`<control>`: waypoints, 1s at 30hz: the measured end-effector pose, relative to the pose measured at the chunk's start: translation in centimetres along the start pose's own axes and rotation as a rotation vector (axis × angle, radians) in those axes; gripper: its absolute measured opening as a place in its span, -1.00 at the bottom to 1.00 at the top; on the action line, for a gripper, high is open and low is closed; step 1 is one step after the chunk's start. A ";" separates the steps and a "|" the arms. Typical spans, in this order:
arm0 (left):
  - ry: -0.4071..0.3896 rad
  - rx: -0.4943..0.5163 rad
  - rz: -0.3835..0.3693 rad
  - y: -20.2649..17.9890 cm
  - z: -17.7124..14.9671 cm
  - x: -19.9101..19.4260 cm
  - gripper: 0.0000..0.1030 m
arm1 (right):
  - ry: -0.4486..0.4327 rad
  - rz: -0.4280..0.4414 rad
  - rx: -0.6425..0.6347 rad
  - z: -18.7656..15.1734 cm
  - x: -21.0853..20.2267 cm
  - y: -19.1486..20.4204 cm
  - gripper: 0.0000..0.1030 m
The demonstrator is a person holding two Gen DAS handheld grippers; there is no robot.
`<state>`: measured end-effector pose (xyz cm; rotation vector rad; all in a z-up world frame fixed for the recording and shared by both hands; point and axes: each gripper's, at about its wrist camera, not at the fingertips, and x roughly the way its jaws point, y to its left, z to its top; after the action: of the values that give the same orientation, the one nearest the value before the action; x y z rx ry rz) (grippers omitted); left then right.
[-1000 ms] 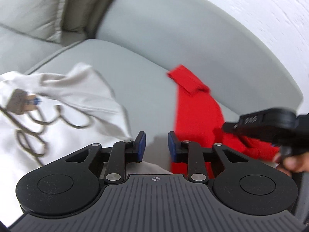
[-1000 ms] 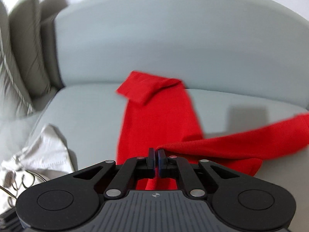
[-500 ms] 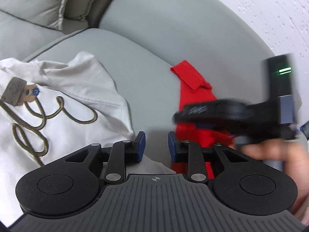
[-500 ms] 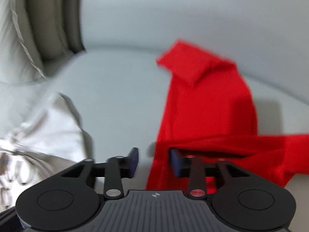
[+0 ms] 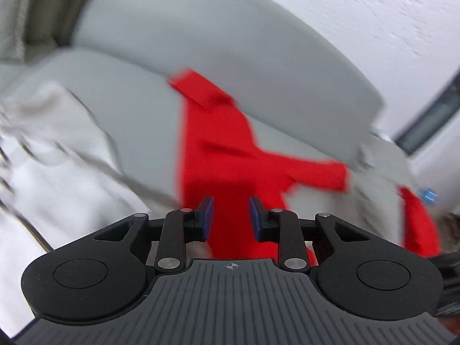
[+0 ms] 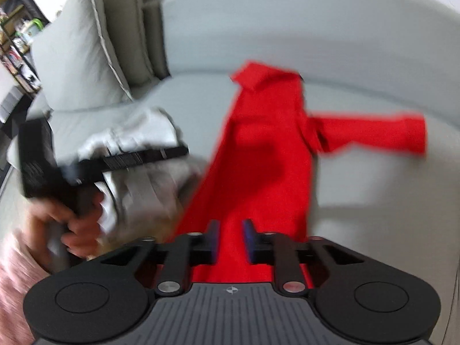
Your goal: Fold clothes
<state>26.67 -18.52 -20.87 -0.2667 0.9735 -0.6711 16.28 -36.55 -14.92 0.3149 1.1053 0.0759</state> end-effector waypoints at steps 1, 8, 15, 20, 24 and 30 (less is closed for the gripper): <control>0.010 0.019 0.020 -0.9 -0.8 0.3 -0.46 | -0.001 0.009 0.031 -0.8 1.1 -0.4 -0.81; 0.120 0.101 0.149 -4.1 -5.2 3.5 -0.56 | -0.070 -0.131 0.002 -2.8 5.5 -1.3 -1.00; -0.145 0.098 0.505 -2.0 -5.6 -4.2 -0.88 | -0.124 -0.164 0.100 -3.9 2.4 -5.8 -1.00; -0.152 0.073 0.379 -4.0 -7.2 -6.6 -0.78 | -0.211 -0.175 0.128 -5.1 -0.6 -6.3 -0.80; -0.009 0.151 0.239 -6.9 -9.6 -3.5 -0.64 | -0.204 -0.051 0.087 -5.1 -0.6 -5.5 -0.80; 0.097 0.254 0.389 -6.7 -11.2 0.8 -0.80 | -0.071 -0.008 0.061 -6.4 2.9 -5.4 -1.00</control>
<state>14.93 -23.25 -24.27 0.1787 0.9859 -0.4459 11.36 -39.68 -21.56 0.3656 1.0399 0.0235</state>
